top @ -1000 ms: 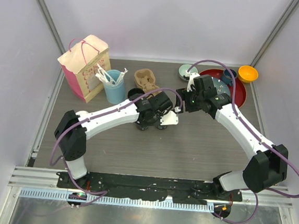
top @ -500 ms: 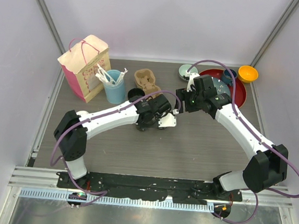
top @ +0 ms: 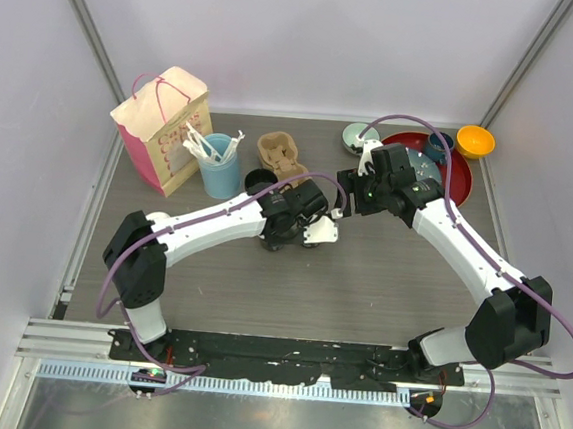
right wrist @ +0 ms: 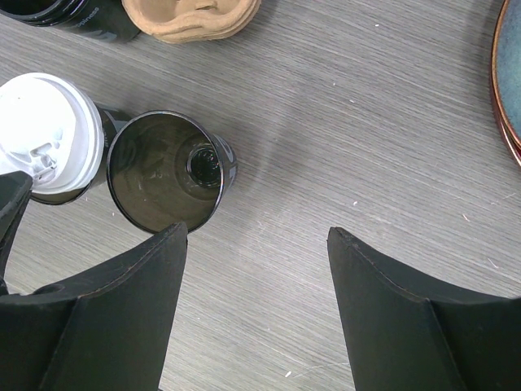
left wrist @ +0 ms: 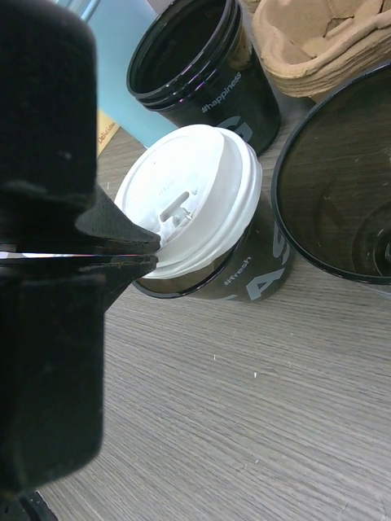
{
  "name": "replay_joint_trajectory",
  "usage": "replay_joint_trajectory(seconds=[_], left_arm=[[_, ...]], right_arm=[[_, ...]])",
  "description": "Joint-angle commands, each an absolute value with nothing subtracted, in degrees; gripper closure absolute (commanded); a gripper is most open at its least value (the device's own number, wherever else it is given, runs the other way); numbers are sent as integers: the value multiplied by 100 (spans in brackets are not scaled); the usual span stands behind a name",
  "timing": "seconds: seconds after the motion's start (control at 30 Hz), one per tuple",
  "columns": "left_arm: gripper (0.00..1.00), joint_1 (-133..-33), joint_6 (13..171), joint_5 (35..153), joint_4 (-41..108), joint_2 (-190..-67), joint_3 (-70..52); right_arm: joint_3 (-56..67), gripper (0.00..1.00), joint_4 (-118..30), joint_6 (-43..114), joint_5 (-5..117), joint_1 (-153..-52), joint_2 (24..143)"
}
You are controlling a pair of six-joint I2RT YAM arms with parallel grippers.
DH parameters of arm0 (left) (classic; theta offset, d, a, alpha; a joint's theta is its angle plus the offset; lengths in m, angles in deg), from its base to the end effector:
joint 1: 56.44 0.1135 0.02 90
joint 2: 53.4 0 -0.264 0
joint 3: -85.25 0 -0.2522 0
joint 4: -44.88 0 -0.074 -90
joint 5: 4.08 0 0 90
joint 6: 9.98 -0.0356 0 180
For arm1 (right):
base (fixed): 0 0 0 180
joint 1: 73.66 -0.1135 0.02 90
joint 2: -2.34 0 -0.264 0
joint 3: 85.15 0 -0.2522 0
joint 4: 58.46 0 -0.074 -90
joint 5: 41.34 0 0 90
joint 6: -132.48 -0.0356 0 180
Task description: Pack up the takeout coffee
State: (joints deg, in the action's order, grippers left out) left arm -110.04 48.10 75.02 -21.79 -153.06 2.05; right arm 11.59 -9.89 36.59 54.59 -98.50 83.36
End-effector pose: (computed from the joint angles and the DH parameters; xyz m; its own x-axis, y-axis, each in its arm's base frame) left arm 0.2157 -0.2812 0.2591 -0.0747 0.9763 -0.2032 0.9315 0.1411 0.3353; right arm 0.2765 0.1320 0.3050 -0.7025 -0.2127 -0.6792 -0.4127 0.8992 0.1452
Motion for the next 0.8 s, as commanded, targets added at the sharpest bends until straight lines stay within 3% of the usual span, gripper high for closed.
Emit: replay_joint_trajectory(seconds=[0.0, 0.77], left_arm=[[100, -11023, 4856, 7783, -2294, -15193, 382], [100, -11023, 4812, 7651, -2258, -14903, 602]], right_arm=[[1104, 25, -1051, 3765, 5534, -9826, 8180], [1060, 25, -1025, 3782, 5560, -9809, 8241]])
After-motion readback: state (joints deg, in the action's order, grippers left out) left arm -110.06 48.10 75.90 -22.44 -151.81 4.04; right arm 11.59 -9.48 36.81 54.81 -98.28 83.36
